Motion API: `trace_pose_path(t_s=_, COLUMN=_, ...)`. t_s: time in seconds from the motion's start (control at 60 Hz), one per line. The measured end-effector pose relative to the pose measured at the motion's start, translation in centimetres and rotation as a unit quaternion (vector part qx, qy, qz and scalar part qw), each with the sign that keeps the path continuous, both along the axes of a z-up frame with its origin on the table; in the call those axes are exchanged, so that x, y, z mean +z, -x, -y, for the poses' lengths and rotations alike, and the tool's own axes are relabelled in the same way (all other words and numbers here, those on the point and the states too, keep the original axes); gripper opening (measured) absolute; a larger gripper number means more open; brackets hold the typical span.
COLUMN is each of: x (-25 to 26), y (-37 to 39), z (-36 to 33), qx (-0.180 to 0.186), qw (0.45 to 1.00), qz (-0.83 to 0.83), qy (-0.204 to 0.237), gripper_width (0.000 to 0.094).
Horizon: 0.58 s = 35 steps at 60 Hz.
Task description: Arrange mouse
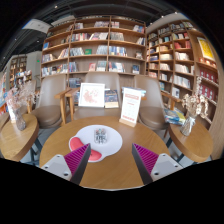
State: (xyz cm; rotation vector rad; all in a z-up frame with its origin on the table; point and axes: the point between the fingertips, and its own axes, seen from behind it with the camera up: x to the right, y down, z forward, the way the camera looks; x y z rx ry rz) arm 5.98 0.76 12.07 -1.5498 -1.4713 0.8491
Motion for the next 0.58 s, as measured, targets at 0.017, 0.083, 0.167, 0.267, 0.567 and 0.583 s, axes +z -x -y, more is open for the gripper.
trace_pose_path(t_s=0.017, x=0.4, y=-0.9, z=-0.2, qx=0.001, qw=1.0, qz=-0.006, qy=-0.002, gripper_width=0.0854)
trace_pose_path(t_s=0.083, x=1.1, y=-4.4, z=-0.1, qx=0.003, qw=1.0, qz=-0.019, qy=-0.006, gripper_width=0.0854)
trace_pose_path(t_s=0.167, x=0.6, y=-8.4, z=-0.3, qx=0.0, qw=1.0, qz=-0.018, qy=-0.008, gripper_width=0.085)
trace_pose_path(t_s=0.267, x=-0.1, y=-11.5, z=-0.1, qx=0.002, qw=1.0, qz=-0.014, qy=-0.012, gripper_width=0.0852)
trace_pose_path(t_s=0.567, x=-1.5, y=-13.8, z=0.4, qx=0.016, qw=1.0, qz=-0.011, qy=-0.024, gripper_width=0.0853)
trace_pose_path(t_s=0.583, x=-1.5, y=-13.8, z=0.5, qx=0.017, qw=1.0, qz=-0.012, qy=-0.021, gripper_width=0.0853)
